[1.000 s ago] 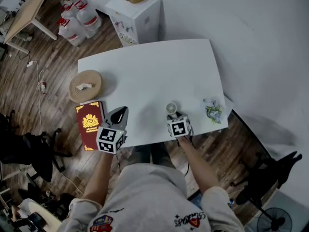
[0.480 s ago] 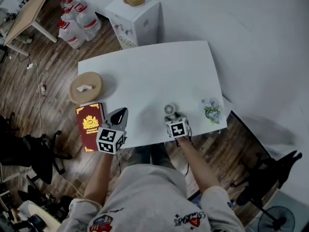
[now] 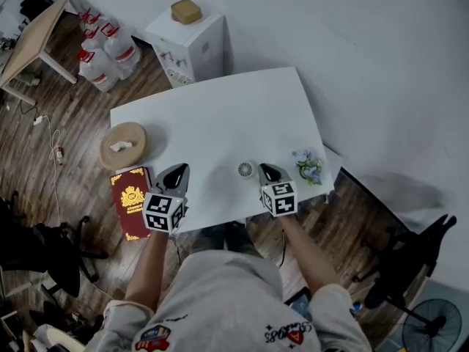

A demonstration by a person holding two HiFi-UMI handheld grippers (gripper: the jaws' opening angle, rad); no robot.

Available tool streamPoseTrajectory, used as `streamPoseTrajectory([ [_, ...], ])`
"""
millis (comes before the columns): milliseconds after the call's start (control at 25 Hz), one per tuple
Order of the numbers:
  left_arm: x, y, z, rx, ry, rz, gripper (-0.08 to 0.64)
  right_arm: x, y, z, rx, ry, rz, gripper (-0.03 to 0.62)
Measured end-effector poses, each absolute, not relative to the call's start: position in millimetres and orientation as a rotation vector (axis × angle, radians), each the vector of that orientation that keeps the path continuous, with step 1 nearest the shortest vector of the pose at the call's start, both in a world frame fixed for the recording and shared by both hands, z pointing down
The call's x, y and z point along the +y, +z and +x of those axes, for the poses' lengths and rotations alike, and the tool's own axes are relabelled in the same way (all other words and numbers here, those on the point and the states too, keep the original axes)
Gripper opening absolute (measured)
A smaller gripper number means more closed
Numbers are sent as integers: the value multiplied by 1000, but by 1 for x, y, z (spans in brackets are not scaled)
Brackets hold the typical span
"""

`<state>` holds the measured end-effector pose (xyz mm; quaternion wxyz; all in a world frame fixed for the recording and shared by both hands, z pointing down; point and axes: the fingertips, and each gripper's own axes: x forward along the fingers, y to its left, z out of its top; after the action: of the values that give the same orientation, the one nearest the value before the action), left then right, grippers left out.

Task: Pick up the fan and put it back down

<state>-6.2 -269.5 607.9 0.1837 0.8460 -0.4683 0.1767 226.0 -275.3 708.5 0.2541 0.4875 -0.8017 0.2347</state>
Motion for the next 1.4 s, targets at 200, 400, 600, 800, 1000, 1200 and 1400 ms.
streamPoseTrajectory([
  [200, -277, 589, 7, -1304, 482, 2432, 5, -282, 664, 245, -2223, 571, 1433, 5],
  [400, -285, 568, 17, -1305, 461, 2503, 5, -288, 610, 255, -2287, 401, 1525, 5],
  [600, -292, 535, 21, -1321, 412, 2570, 5, -291, 547, 256, -2376, 232, 1587, 5],
  [800, -295, 505, 22, -1334, 347, 2618, 5, -286, 502, 257, -2434, 179, 1649, 5],
  [1000, -297, 489, 25, -1328, 313, 2645, 5, -276, 475, 258, -2457, 136, 1688, 3],
  [1200, -294, 489, 24, -1322, 309, 2642, 5, -269, 469, 259, -2464, 130, 1710, 3],
  [1400, -292, 493, 25, -1313, 312, 2638, 5, -266, 470, 261, -2452, 139, 1723, 0],
])
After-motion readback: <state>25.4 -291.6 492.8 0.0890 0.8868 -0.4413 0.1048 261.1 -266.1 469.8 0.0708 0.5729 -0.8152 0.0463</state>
